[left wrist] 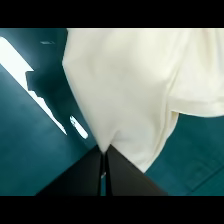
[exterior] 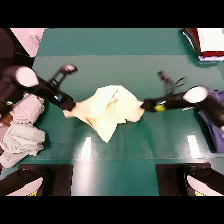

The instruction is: Fold the shirts.

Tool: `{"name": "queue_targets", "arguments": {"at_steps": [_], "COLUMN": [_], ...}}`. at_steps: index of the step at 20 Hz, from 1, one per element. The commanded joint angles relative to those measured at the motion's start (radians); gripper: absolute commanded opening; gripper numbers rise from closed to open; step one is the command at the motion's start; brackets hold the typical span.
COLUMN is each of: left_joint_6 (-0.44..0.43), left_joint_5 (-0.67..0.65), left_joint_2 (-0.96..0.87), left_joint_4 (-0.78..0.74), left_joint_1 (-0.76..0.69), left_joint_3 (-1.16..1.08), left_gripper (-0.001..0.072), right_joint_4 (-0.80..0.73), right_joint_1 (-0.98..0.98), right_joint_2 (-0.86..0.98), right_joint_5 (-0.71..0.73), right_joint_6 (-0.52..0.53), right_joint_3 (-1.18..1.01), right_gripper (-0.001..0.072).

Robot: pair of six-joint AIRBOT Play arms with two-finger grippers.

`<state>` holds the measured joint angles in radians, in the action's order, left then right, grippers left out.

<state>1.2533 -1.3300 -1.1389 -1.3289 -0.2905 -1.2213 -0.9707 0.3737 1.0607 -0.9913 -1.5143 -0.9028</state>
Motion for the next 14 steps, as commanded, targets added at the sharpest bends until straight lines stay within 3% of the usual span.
{"name": "queue_targets", "arguments": {"at_steps": [1, 5, 11, 14], "left_joint_6": [0.023, 0.027, 0.032, 0.057], "left_joint_5": [-0.013, -0.018, -0.058, 0.045], "left_joint_2": [0.063, 0.079, 0.082, 0.154], "left_joint_4": [-0.127, -0.129, -0.13, -0.129], "left_joint_1": [0.0, 0.0, 0.0, 0.0], "left_joint_3": [-0.198, -0.45, -0.883, -0.946], "left_gripper": [0.0024, 0.0024, 0.0025, 0.0024], "right_joint_4": [-0.156, -0.156, -0.156, -0.156], "right_joint_1": [-0.21, -0.377, -0.478, -0.522], "right_joint_2": [-0.162, -0.238, -0.294, -0.307], "right_joint_5": [-0.11, -0.15, -0.156, -0.159], "right_joint_6": [-0.067, -0.018, 0.053, 0.089], "right_joint_3": [-0.156, -0.388, -0.737, -0.882], "right_gripper": [0.0021, 0.0021, 0.0021, 0.0021]}}
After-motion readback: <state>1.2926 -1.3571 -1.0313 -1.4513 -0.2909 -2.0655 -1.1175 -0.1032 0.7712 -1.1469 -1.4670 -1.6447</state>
